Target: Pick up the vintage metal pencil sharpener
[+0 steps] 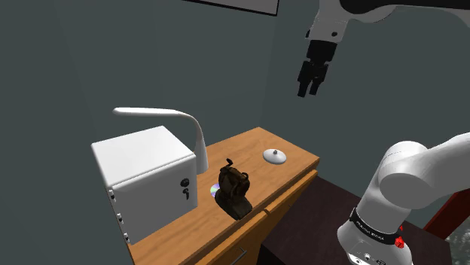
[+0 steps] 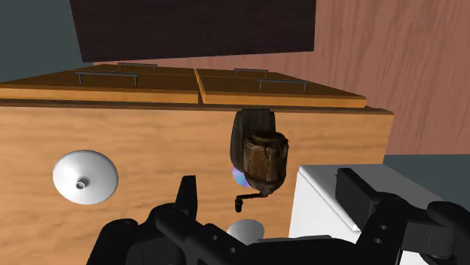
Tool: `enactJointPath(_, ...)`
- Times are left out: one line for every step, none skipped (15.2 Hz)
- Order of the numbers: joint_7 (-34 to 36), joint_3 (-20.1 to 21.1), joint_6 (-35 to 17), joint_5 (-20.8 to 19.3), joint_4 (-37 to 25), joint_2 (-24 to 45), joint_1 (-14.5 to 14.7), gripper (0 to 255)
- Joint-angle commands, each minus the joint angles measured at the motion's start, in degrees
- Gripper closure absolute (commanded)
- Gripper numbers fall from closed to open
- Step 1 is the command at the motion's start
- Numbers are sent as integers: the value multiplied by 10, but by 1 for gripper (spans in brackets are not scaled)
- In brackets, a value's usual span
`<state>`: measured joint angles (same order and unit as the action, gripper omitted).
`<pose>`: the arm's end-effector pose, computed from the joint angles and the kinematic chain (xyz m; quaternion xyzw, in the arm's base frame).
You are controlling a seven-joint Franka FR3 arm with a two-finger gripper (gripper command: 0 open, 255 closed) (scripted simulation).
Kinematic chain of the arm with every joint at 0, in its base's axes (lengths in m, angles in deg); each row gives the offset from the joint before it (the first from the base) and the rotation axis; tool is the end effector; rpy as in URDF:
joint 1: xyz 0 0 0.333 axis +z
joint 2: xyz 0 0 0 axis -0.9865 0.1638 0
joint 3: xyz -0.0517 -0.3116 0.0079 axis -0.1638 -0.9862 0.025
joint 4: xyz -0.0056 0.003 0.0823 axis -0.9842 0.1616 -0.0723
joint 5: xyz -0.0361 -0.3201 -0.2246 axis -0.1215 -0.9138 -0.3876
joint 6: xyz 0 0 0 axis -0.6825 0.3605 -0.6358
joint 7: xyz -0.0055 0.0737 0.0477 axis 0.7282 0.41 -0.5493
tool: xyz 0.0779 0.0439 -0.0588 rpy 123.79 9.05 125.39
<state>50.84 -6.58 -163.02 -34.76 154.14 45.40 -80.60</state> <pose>0.3121 -0.0097 0.6192 -0.9986 0.0098 -0.0082 0.0522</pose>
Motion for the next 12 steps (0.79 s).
enactJointPath(0,0,0,0,0,0,0,0)
enactJointPath(10,8,-19,2,12,6,0,0)
enactJointPath(20,15,-39,4,24,13,-1,0)
enactJointPath(30,23,-58,7,34,21,-1,0)
enactJointPath(40,31,-77,8,44,29,-1,0)
enactJointPath(50,38,-97,10,53,39,-1,0)
enactJointPath(60,46,-116,12,61,50,-2,0)
enactJointPath(70,53,-136,13,69,61,-2,0)
enactJointPath(81,61,-156,14,75,74,-2,0)
enactJointPath(91,68,-175,15,80,87,-2,0)
enactJointPath(101,75,-195,15,85,102,-3,0)
enactJointPath(112,82,-214,15,89,117,-4,0)
